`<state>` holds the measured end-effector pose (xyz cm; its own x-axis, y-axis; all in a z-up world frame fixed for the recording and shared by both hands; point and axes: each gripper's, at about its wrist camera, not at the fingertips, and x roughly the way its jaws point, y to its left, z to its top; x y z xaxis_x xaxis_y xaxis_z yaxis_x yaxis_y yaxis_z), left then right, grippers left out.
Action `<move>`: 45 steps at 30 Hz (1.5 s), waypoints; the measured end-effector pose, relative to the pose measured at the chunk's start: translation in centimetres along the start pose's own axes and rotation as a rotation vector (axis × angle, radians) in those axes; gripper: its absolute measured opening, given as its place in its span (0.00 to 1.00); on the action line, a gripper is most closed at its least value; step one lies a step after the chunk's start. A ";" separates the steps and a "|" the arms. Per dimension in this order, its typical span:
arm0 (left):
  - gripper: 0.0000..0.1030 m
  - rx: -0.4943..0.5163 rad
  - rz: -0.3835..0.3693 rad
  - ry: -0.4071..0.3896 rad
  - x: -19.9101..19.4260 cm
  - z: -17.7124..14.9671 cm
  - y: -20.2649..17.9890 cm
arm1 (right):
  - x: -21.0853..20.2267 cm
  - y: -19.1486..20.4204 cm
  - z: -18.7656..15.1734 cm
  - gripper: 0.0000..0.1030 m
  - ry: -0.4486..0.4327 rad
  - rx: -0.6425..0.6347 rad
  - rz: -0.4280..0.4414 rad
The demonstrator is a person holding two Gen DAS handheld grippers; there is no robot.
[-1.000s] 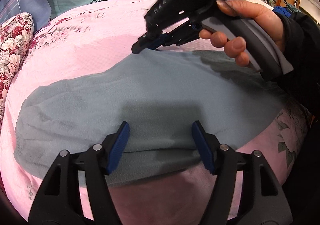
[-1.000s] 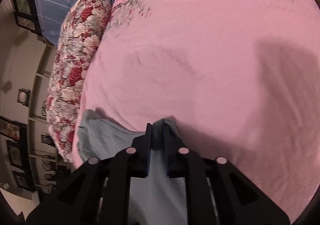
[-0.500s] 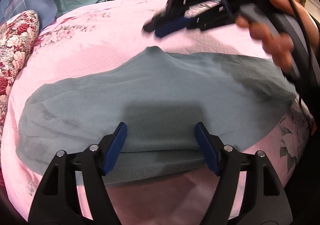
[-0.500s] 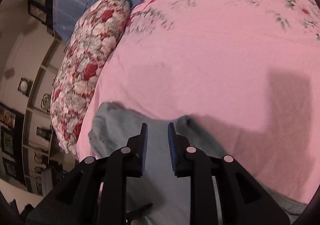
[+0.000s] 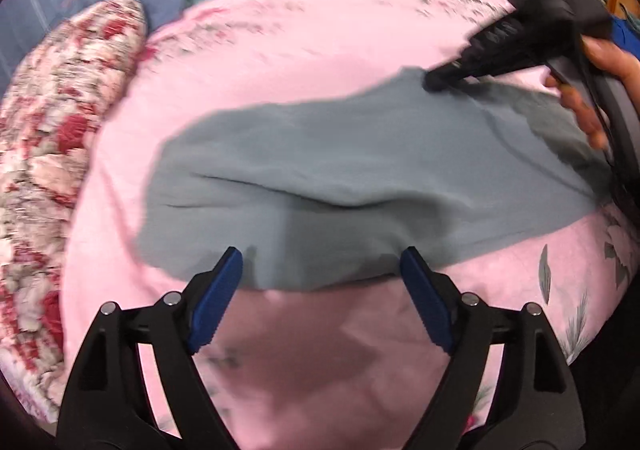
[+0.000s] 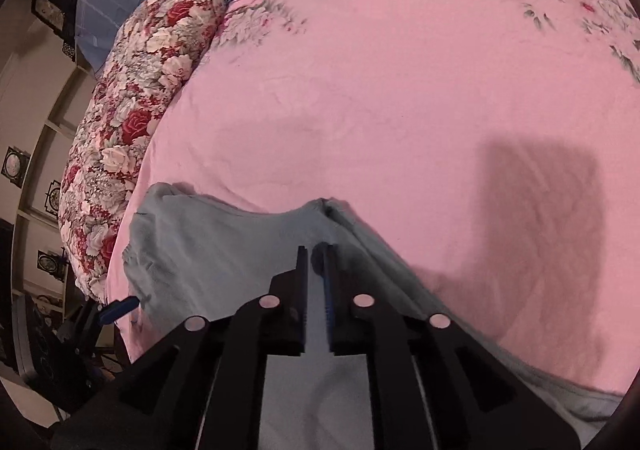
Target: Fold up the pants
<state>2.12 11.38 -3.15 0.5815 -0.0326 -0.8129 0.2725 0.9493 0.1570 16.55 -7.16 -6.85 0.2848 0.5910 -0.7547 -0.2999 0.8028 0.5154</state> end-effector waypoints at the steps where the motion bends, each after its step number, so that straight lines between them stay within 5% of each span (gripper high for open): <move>1: 0.80 -0.014 0.016 -0.021 -0.6 0.0 0.5 | -0.4 1.0 -0.3 0.18 0.001 -0.022 0.028; 4: 0.80 -0.084 0.052 -0.045 -0.9 0.5 2.6 | -1.2 4.1 -2.2 0.18 0.020 -0.113 0.093; 7: 0.79 -0.092 0.073 0.024 2.1 1.3 3.3 | -0.1 5.3 -3.6 0.18 0.073 -0.138 0.115; 9: 0.80 -0.070 0.112 0.076 3.5 0.8 3.3 | 1.2 4.7 -3.9 0.18 0.098 -0.125 0.075; 14: 0.81 -0.144 0.136 0.124 2.8 -1.7 7.1 | 1.6 1.6 -2.9 0.00 0.044 -0.089 -0.001; 18: 0.80 -0.201 0.126 0.118 1.7 -3.5 7.6 | 1.6 1.4 -2.8 0.00 0.049 -0.084 0.001; 21: 0.78 -0.187 0.134 0.078 0.5 -3.0 6.8 | 0.3 3.0 -3.2 0.17 0.020 -0.121 0.014; 26: 0.80 -0.134 0.120 -0.051 -2.1 0.1 5.0 | -2.4 5.3 -4.1 0.22 -0.006 -0.181 0.067; 33: 0.87 -0.135 0.162 0.078 4.3 0.1 5.9 | 0.5 3.6 -5.6 0.22 0.096 -0.128 0.021; 38: 0.84 -0.153 0.165 0.028 1.5 0.1 6.0 | -6.5 1.7 -5.9 0.26 -0.061 -0.109 0.023; 42: 0.86 -0.055 0.009 -0.143 -3.2 3.1 0.8 | -16.6 -4.6 -9.6 0.58 -0.311 0.018 -0.116; 45: 0.86 0.076 -0.137 -0.209 -4.2 5.7 -5.9 | -23.3 -10.9 -15.0 0.60 -0.446 0.187 -0.279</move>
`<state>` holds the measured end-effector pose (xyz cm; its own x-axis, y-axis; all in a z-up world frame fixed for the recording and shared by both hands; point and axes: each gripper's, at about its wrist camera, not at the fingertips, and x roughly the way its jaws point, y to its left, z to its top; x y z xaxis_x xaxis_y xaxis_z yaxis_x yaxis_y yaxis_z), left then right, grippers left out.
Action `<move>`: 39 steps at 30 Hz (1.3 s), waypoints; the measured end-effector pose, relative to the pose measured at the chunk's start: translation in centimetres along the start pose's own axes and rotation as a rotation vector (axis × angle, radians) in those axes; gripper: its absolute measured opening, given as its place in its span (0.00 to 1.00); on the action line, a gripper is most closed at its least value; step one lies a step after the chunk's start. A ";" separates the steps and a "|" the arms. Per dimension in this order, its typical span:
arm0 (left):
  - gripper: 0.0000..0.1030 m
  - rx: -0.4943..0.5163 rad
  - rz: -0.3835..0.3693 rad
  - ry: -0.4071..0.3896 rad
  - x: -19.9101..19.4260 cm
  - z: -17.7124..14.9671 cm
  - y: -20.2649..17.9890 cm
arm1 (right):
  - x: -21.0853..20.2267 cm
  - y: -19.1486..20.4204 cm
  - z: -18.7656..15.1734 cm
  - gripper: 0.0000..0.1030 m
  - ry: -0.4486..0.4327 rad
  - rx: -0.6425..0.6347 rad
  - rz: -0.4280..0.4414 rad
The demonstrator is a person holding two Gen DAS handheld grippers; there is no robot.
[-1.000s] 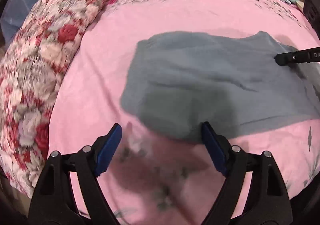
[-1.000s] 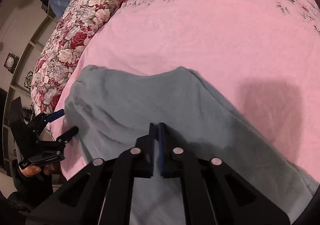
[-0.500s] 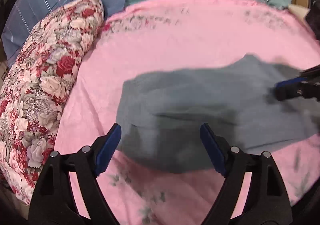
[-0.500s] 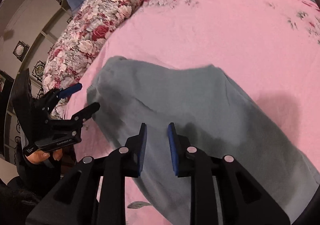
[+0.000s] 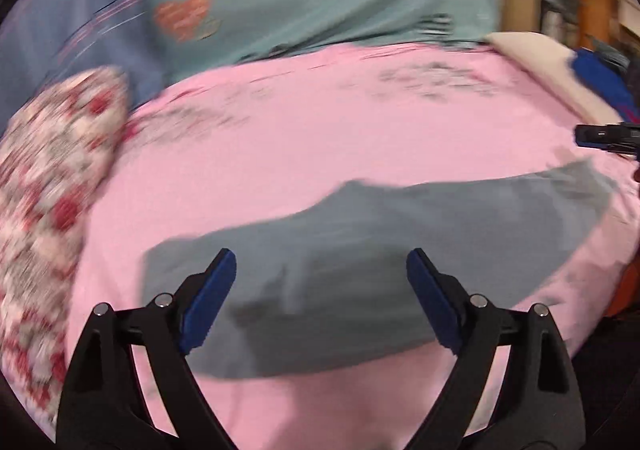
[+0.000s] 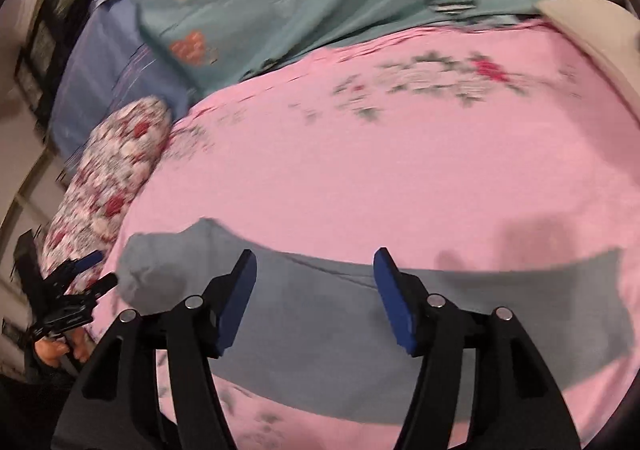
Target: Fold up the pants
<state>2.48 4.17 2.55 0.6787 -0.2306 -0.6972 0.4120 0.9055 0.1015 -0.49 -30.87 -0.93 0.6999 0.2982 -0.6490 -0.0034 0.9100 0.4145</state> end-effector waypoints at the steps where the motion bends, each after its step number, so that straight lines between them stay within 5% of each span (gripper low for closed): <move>1: 0.86 0.036 -0.060 -0.014 0.5 0.9 -2.4 | -1.7 -2.6 -0.7 0.60 -0.031 0.042 -0.058; 6: 0.86 0.140 -0.243 0.009 4.4 3.6 -13.0 | -8.0 -14.7 -5.6 0.61 -0.116 0.306 -0.262; 10: 0.86 0.215 -0.229 0.055 7.2 3.7 -17.9 | -9.2 -19.1 -8.0 0.71 -0.101 0.446 -0.211; 18: 0.86 0.138 -0.173 0.147 10.8 3.6 -17.8 | -7.0 -19.3 -6.9 0.72 -0.030 0.572 0.006; 25: 0.86 0.147 -0.162 0.195 12.2 3.2 -17.7 | -6.7 -19.1 -6.3 0.70 -0.086 0.630 -0.067; 29: 0.86 0.163 -0.171 0.194 12.0 2.7 -17.8 | -6.5 -19.2 -6.7 0.70 -0.055 0.724 0.036; 39: 0.87 0.154 -0.175 0.181 12.2 2.4 -17.5 | -6.0 -19.4 -5.9 0.70 -0.050 0.753 -0.086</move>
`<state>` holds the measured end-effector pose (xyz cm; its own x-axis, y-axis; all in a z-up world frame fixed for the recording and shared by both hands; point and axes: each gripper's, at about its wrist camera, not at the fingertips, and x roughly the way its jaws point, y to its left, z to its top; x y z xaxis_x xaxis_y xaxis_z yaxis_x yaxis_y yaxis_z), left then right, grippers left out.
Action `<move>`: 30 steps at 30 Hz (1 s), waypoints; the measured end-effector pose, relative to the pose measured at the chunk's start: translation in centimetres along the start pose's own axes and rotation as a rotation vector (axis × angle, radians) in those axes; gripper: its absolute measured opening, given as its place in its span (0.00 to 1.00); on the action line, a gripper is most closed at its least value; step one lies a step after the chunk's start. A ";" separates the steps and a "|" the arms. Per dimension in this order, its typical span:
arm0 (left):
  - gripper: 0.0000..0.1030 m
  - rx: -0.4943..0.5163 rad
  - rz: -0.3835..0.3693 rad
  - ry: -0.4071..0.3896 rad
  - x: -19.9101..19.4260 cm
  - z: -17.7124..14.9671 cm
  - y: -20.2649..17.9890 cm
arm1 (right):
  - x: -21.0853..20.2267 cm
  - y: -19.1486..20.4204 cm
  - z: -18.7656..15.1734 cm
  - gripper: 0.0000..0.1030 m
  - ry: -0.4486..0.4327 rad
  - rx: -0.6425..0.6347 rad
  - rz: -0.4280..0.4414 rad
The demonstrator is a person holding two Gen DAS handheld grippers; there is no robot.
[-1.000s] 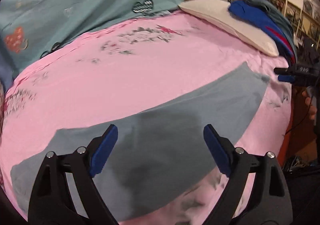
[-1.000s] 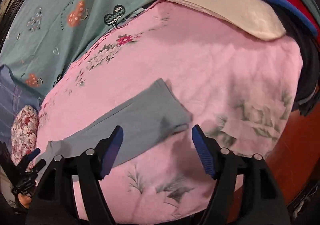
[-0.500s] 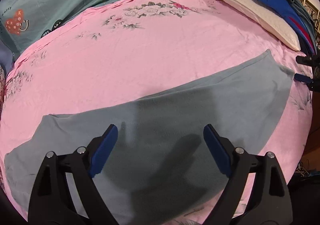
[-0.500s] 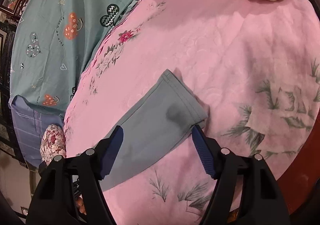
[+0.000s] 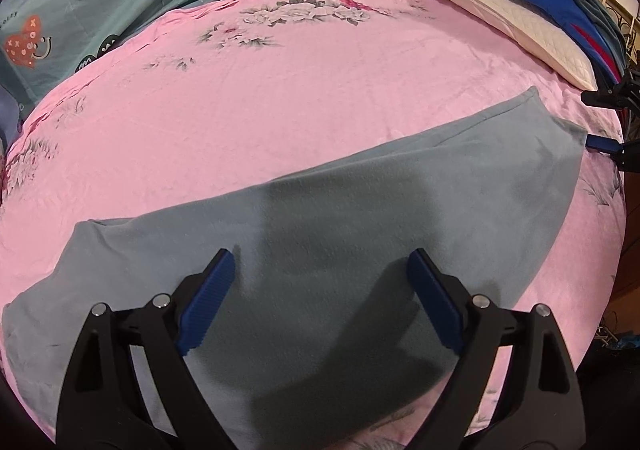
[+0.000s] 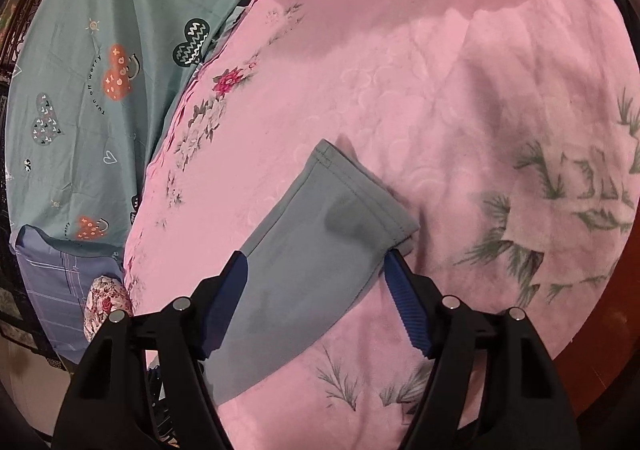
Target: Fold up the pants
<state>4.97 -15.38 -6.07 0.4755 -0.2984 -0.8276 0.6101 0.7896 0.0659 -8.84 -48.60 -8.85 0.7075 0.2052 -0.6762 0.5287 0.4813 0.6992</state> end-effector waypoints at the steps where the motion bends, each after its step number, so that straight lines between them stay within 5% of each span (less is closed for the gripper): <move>1: 0.87 0.000 0.004 -0.001 0.0 0.1 -0.2 | 0.1 0.1 -0.1 0.70 0.026 0.010 0.013; 4: 0.87 0.006 0.001 -0.005 0.0 0.5 -0.5 | 0.3 0.4 -0.8 0.69 0.086 0.005 -0.031; 12: 0.88 0.038 -0.029 -0.016 1.0 1.4 -1.8 | 1.7 1.7 0.7 0.71 0.057 -0.011 -0.187; 13: 0.89 0.030 -0.030 -0.016 1.0 1.3 -1.5 | 1.7 2.0 0.7 0.63 0.049 -0.030 -0.193; 15: 0.90 0.018 -0.029 -0.017 1.0 1.1 -0.9 | 2.2 2.6 0.5 0.29 0.068 -0.090 -0.144; 18: 0.91 -0.009 -0.040 -0.013 1.1 0.9 -0.2 | 2.3 2.7 -0.2 0.07 0.050 -0.161 -0.148; 23: 0.91 -0.010 -0.026 -0.021 0.6 0.5 0.2 | 0.1 6.1 -2.3 0.01 -0.099 -0.328 -0.071; 27: 0.91 -0.039 0.015 -0.037 -0.7 -0.3 2.0 | 0.1 13.6 -6.8 0.01 -0.088 -0.563 0.063; 30: 0.91 -0.087 0.039 -0.035 -1.5 -1.4 4.1 | -0.2 15.5 -7.9 0.01 -0.084 -0.600 0.054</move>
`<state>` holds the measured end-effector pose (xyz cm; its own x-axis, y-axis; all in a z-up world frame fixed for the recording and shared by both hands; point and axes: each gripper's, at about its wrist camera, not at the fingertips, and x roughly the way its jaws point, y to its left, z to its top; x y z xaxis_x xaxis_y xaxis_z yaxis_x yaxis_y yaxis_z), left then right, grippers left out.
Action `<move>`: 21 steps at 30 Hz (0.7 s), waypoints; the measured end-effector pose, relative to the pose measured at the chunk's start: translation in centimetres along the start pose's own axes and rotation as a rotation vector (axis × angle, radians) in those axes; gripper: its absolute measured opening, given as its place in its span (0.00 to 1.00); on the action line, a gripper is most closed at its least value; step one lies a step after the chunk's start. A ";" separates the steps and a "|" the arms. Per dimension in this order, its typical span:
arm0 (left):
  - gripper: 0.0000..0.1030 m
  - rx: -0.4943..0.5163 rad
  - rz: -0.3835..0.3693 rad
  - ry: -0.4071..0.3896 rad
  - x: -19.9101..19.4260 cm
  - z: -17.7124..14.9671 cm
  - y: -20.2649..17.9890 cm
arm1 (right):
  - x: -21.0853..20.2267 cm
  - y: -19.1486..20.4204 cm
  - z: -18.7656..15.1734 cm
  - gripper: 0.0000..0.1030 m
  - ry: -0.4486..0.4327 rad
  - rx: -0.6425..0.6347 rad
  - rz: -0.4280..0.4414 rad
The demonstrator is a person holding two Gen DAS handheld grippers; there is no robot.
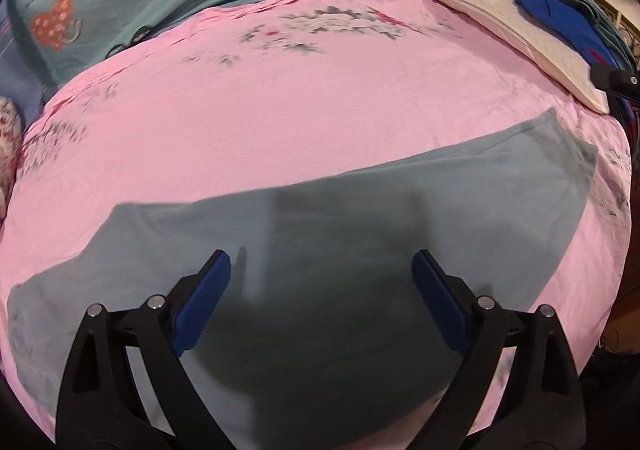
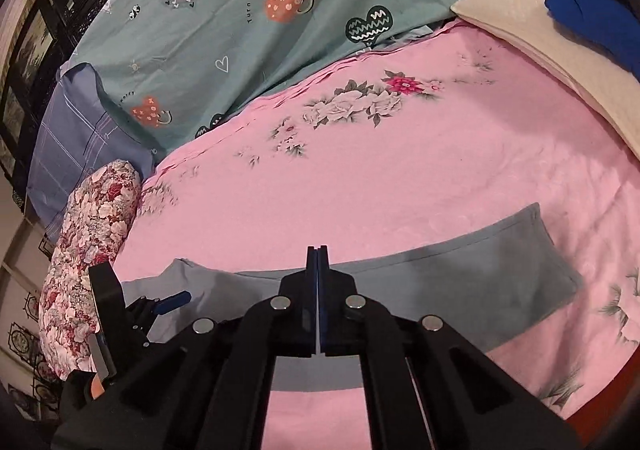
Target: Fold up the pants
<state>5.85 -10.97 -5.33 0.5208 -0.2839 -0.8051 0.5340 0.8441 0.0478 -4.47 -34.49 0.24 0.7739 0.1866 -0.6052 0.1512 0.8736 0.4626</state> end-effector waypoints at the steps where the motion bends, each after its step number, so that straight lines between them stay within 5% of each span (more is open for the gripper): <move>1: 0.91 -0.018 0.004 0.001 -0.1 -0.3 0.7 | -0.8 -0.7 0.1 0.12 -0.008 0.022 -0.034; 2: 0.91 -0.032 0.004 0.001 -0.2 -0.5 1.2 | -1.6 -2.2 0.3 0.40 -0.003 0.073 -0.067; 4: 0.91 -0.055 -0.011 -0.003 -0.1 -0.5 1.7 | -3.0 -6.0 -0.3 0.52 0.018 0.209 -0.130; 8: 0.91 -0.015 -0.045 -0.012 0.2 0.0 0.3 | -2.4 -11.5 -2.3 0.52 0.132 0.422 -0.174; 17: 0.91 -0.008 -0.073 -0.034 0.0 -0.4 0.0 | -0.1 -15.5 -2.5 0.52 0.206 0.554 -0.322; 21: 0.91 -0.005 -0.082 -0.031 0.2 -0.4 -0.1 | 1.0 -15.6 -1.8 0.34 0.166 0.510 -0.371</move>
<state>5.65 -10.92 -5.74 0.4961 -0.3659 -0.7874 0.5720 0.8200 -0.0207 -7.18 -47.11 -8.79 0.5153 0.0163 -0.8569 0.6945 0.5779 0.4287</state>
